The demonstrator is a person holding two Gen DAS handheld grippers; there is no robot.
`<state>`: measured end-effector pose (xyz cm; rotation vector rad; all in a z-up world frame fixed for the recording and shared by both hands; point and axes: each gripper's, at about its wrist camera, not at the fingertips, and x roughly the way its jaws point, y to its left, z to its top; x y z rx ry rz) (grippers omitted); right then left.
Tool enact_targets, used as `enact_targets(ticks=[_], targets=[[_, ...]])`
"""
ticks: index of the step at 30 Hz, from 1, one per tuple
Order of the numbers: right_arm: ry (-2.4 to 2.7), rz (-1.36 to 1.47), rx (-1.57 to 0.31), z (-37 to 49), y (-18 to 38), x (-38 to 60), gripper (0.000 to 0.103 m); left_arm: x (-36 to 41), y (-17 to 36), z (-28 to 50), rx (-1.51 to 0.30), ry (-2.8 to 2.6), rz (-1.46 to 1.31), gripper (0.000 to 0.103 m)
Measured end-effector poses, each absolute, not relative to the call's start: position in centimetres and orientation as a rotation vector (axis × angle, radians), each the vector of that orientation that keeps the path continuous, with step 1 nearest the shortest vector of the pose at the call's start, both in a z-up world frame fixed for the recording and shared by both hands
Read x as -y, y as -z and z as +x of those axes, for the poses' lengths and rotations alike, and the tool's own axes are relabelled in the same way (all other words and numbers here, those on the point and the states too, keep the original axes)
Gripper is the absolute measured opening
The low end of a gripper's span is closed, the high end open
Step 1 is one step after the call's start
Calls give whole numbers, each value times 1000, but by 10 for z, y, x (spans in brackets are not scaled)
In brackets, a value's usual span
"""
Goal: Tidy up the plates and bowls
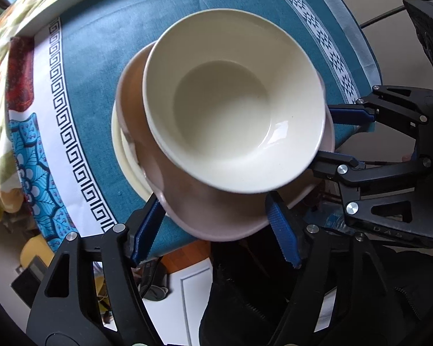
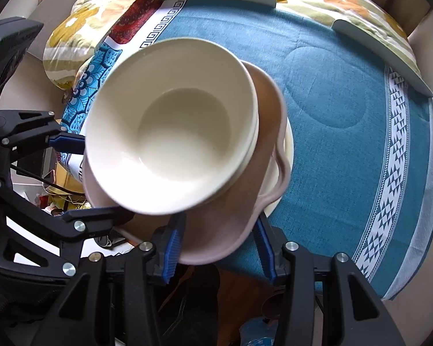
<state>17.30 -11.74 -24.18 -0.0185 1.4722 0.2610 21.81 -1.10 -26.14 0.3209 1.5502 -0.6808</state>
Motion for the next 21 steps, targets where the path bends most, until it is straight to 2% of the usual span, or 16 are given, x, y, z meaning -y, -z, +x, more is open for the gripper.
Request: enact_targets(ticks=[7, 12, 13, 15, 16, 18, 19, 20, 21], targets=[[-209, 31, -1396, 143, 212, 124, 43, -15, 218, 189, -1453, 670, 290, 69], [-134, 74, -1192, 104, 160, 129, 44, -37, 166, 159, -1268, 617, 160, 69], [-117, 87, -1148, 98, 150, 130, 48, -42, 152, 151, -1210, 596, 126, 69], [-76, 107, -1043, 80, 124, 136, 87, -50, 122, 134, -1078, 552, 73, 69], [-55, 112, -979, 70, 108, 139, 93, -55, 105, 123, -993, 524, 45, 70], [-23, 112, -870, 52, 81, 144, 94, -62, 72, 102, -837, 456, 6, 82], [-9, 102, -827, 45, 69, 144, 94, -66, 54, 87, -743, 419, -16, 95], [19, 81, -748, 30, 51, 144, 94, -69, 39, 74, -657, 383, -34, 103], [37, 60, -679, 19, 38, 144, 94, -70, 25, 55, -561, 348, -53, 103]])
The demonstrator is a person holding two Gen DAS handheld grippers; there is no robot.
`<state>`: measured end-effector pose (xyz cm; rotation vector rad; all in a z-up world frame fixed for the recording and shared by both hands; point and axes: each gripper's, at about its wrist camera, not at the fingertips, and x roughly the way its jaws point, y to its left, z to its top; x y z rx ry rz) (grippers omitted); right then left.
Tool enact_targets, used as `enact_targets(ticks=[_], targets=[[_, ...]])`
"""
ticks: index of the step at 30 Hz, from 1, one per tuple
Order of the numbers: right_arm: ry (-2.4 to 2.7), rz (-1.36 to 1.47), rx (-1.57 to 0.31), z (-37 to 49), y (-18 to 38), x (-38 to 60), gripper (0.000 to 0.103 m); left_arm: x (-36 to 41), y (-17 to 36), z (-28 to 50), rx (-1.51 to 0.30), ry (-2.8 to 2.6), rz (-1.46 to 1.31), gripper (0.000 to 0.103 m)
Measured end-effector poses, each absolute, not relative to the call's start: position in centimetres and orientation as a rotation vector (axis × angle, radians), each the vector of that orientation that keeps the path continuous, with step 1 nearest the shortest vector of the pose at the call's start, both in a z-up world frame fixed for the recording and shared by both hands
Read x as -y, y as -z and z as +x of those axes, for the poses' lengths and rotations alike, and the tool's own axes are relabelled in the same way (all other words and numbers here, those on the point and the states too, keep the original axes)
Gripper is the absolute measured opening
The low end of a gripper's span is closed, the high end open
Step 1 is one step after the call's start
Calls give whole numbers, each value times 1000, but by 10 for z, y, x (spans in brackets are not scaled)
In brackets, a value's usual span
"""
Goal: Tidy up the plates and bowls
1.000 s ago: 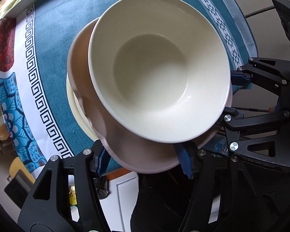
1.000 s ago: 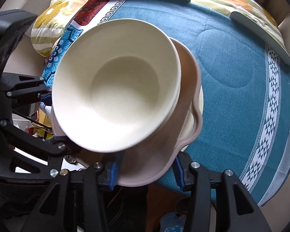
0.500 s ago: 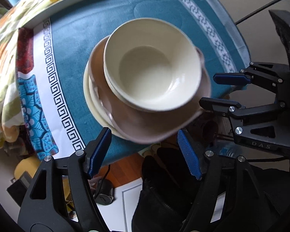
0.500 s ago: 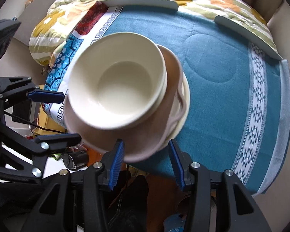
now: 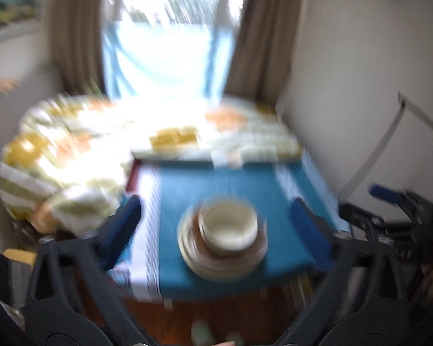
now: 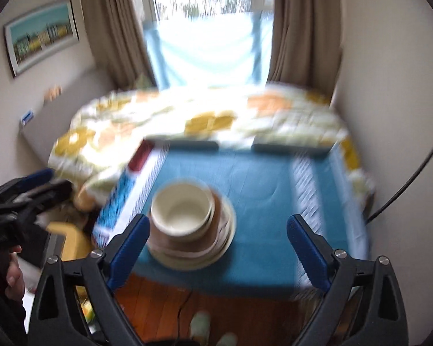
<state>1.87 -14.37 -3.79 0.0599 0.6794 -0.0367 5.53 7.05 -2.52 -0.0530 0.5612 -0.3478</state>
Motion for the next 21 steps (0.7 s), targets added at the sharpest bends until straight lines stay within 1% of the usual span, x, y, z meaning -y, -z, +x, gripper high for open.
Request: enact_targets(ticks=[1, 2, 3, 6, 14, 21], targets=[[56, 33, -617, 7, 27, 143, 94, -72, 14, 39, -469, 319, -66, 103], [84, 5, -558, -5, 17, 143, 94, -70, 5, 28, -419, 304, -62, 103], [114, -14, -502, -17, 8, 144, 94, -67, -1, 18, -392, 285, -46, 103], [132, 5, -425, -44, -8, 152, 95, -56, -10, -5, -368, 195, 7, 103], [149, 44, -345, -91, -19, 154, 95, -35, -12, -65, -291, 166, 89, 103], [201, 38, -321, -116, -23, 143, 95, -42, -9, -74, -312, 184, 38, 103]])
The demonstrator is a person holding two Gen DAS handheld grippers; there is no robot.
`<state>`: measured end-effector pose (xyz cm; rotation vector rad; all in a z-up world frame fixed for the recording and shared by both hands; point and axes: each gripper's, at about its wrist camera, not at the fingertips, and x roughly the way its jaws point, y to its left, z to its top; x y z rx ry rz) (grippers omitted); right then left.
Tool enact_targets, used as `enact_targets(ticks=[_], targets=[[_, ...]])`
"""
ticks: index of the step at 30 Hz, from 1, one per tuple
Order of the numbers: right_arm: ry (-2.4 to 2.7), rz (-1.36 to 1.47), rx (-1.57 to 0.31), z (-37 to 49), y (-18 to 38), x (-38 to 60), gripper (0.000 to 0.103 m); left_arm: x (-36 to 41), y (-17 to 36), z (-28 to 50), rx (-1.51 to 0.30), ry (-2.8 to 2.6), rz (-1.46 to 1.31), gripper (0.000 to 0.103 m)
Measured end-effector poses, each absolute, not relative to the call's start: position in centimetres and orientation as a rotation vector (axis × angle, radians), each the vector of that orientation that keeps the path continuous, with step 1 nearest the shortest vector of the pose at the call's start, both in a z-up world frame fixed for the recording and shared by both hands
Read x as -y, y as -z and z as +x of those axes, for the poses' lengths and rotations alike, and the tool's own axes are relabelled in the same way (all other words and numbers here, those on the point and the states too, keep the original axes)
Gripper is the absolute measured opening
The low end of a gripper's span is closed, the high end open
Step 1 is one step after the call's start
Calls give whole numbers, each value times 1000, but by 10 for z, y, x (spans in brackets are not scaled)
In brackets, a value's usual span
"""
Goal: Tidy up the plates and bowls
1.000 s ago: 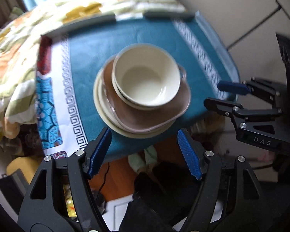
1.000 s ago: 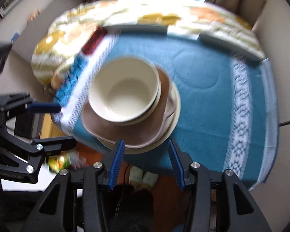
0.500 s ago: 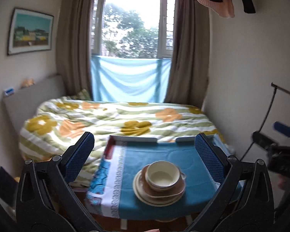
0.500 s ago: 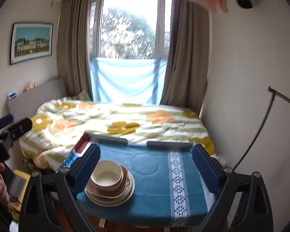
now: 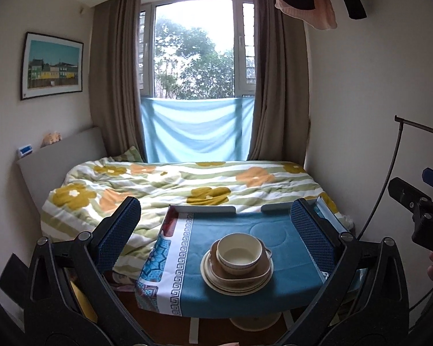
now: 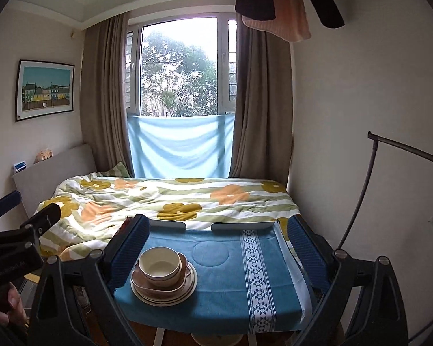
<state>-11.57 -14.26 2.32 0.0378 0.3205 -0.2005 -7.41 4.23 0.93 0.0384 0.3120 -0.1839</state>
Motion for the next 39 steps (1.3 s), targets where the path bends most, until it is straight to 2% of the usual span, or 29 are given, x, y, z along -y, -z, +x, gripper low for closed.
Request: enact_targets(ticks=[39], targets=[[198, 33, -316, -124, -26, 129, 95, -57, -14, -80, -306, 159, 24, 103]])
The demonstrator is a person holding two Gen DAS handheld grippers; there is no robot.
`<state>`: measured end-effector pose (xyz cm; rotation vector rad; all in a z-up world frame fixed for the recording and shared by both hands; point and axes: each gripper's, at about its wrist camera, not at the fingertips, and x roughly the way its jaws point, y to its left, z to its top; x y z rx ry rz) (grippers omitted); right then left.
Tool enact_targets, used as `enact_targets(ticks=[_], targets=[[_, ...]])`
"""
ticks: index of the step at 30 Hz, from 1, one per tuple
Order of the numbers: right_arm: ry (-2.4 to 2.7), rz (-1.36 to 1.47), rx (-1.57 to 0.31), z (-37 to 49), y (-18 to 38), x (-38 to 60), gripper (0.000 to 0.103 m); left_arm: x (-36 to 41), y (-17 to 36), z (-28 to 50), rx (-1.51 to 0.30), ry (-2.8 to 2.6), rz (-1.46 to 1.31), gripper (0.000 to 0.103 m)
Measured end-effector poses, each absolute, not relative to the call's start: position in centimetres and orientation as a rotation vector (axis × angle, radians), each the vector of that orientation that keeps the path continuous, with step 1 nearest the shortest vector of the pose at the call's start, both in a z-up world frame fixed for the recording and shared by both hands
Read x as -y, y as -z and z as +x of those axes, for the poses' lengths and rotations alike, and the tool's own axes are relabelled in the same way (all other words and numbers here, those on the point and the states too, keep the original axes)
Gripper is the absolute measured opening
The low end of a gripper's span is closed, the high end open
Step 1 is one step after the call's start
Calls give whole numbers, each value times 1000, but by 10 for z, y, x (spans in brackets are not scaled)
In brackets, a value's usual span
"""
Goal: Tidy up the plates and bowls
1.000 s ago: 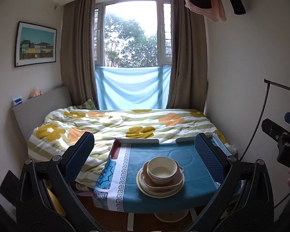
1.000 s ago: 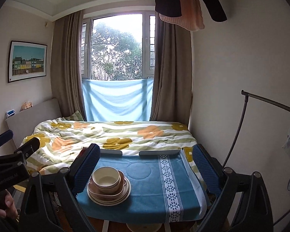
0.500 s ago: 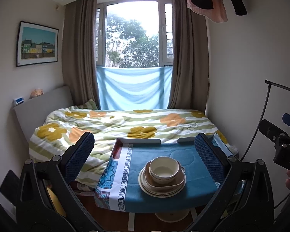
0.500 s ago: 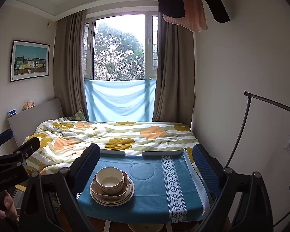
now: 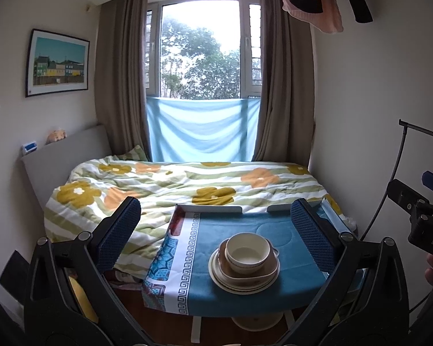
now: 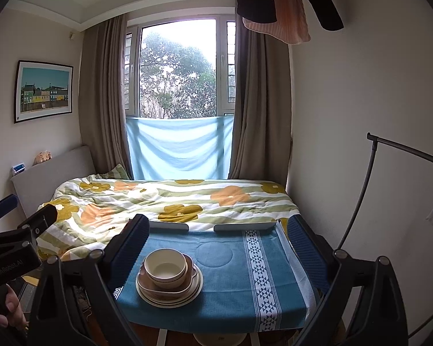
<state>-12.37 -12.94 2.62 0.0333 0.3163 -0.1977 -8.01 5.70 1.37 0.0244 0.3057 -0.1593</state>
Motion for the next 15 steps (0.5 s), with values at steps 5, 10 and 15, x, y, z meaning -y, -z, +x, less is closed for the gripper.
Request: enact_targets(ticks=[5, 10, 15], targets=[[201, 34, -315, -122, -26, 127, 95, -57, -13, -80, -307, 159, 30, 103], [202, 34, -316, -121, -26, 128, 95, -58, -12, -79, -303, 161, 33, 103], [204, 37, -317, -117, -25, 124, 95, -58, -11, -79, -294, 159, 48, 103]])
